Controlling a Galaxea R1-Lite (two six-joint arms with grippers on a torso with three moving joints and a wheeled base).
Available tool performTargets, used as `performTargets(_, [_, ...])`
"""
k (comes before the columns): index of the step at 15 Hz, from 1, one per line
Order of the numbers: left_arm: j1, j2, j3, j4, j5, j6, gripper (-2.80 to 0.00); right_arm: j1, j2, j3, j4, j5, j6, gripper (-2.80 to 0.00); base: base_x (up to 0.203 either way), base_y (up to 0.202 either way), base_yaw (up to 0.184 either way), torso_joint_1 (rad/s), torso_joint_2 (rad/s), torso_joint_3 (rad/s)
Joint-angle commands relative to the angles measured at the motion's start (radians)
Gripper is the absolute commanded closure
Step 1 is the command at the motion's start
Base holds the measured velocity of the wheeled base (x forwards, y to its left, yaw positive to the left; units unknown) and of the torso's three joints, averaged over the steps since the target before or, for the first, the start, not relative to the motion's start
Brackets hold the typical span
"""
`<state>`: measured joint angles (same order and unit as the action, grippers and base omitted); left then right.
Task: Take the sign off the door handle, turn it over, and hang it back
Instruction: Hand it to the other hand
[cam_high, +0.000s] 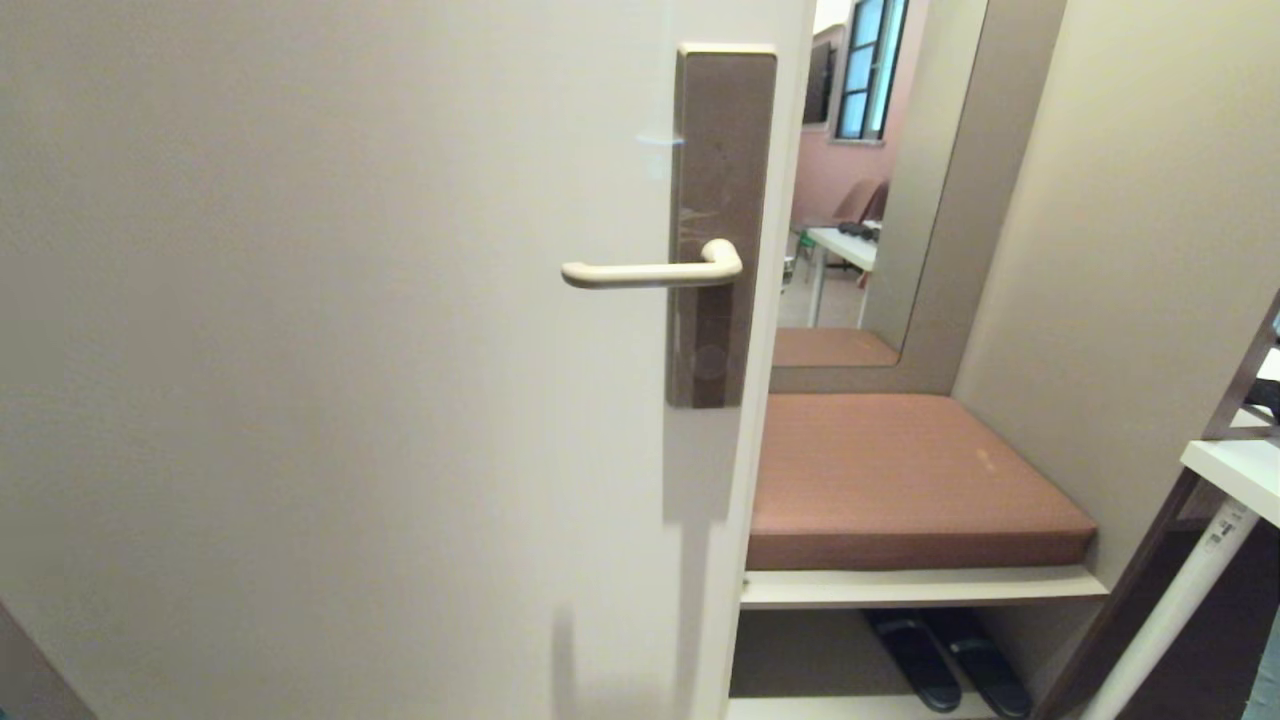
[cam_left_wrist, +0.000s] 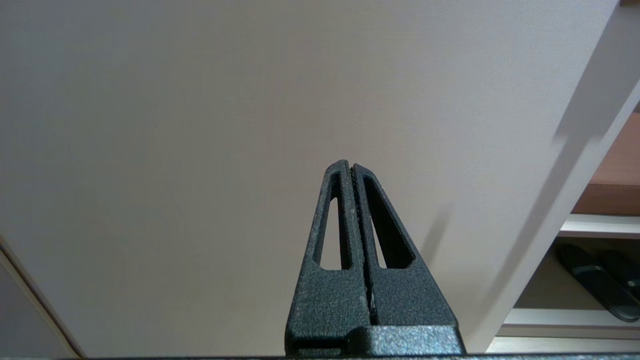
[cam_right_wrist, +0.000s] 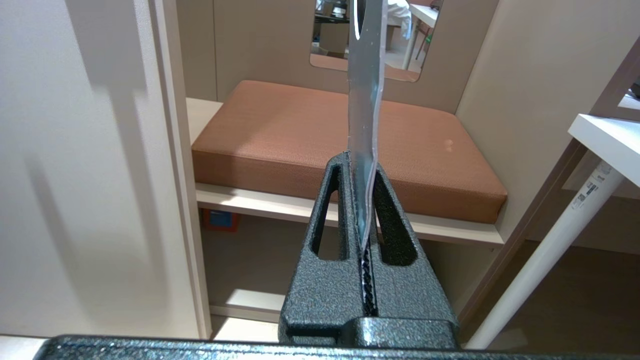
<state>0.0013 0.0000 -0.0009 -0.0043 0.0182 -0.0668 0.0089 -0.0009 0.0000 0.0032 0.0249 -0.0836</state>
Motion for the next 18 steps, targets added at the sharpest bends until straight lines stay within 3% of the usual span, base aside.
performTargets(1, [0.000, 0.000, -0.001, 0.000, 0.000, -0.001, 0.00, 0.000, 0.001, 0.000, 0.000, 0.000, -0.001, 0.00, 0.000, 0.000, 0.000, 0.000, 0.00, 0.000])
performTargets(18, [0.000, 0.000, -0.001, 0.001, -0.003, 0.009, 0.00, 0.000, 0.001, 0.000, 0.000, 0.000, -0.001, 0.00, 0.000, 0.000, 0.000, 0.000, 0.00, 0.000])
